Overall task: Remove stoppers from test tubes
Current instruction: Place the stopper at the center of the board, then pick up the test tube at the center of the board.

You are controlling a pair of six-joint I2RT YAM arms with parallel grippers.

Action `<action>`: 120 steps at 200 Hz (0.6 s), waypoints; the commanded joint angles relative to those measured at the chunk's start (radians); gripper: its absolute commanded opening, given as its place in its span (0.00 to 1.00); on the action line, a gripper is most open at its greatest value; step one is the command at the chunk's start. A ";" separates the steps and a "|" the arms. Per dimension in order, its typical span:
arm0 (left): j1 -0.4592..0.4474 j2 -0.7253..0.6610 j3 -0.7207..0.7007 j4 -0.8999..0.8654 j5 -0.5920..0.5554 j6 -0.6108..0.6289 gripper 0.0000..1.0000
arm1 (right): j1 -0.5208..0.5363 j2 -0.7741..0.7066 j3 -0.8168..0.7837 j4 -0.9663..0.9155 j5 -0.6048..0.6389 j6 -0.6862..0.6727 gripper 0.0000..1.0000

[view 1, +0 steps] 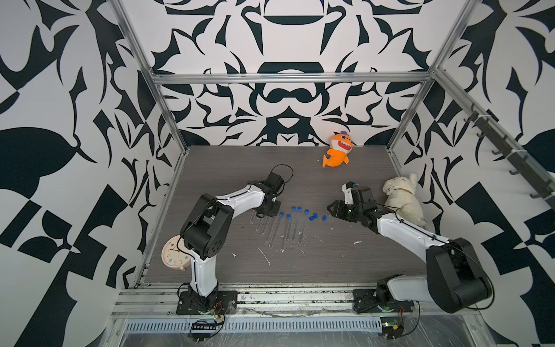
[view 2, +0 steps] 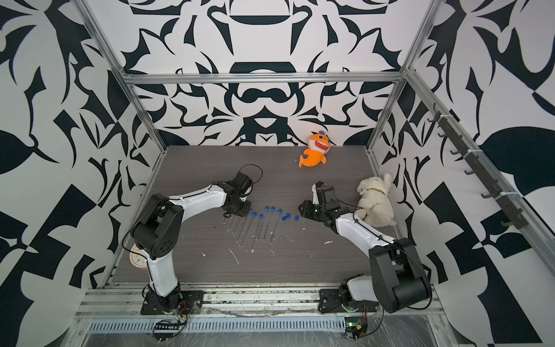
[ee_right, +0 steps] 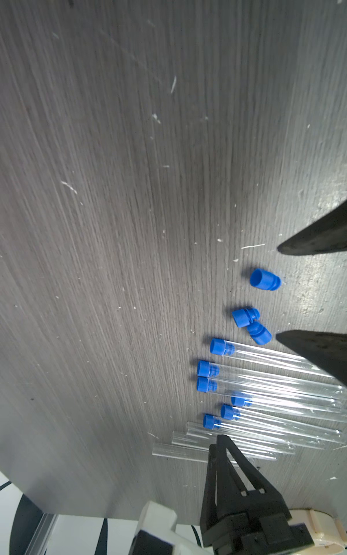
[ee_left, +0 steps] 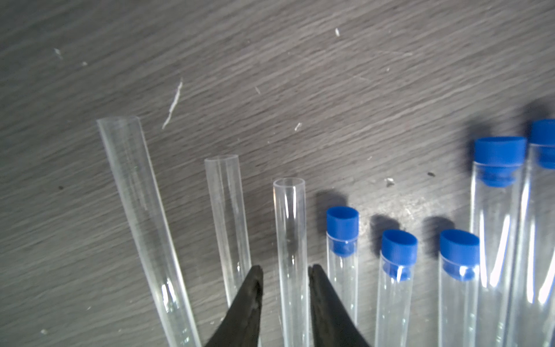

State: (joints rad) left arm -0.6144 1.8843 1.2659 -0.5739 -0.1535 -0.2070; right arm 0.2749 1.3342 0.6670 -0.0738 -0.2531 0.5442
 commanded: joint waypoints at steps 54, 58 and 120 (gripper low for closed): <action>-0.029 -0.206 -0.097 -0.039 0.117 -0.037 0.33 | 0.002 -0.054 0.000 0.083 -0.138 -0.104 0.60; -0.032 -0.210 -0.107 -0.032 0.120 -0.042 0.33 | 0.004 -0.054 -0.005 0.105 -0.159 -0.108 0.61; -0.051 -0.156 -0.126 0.014 0.149 -0.077 0.30 | 0.076 0.014 -0.036 0.325 -0.262 -0.079 0.66</action>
State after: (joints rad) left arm -0.6643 1.6909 1.1343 -0.5735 -0.0288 -0.2649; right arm 0.3435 1.3216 0.6514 0.1143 -0.4553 0.4454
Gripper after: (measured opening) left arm 0.304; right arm 0.655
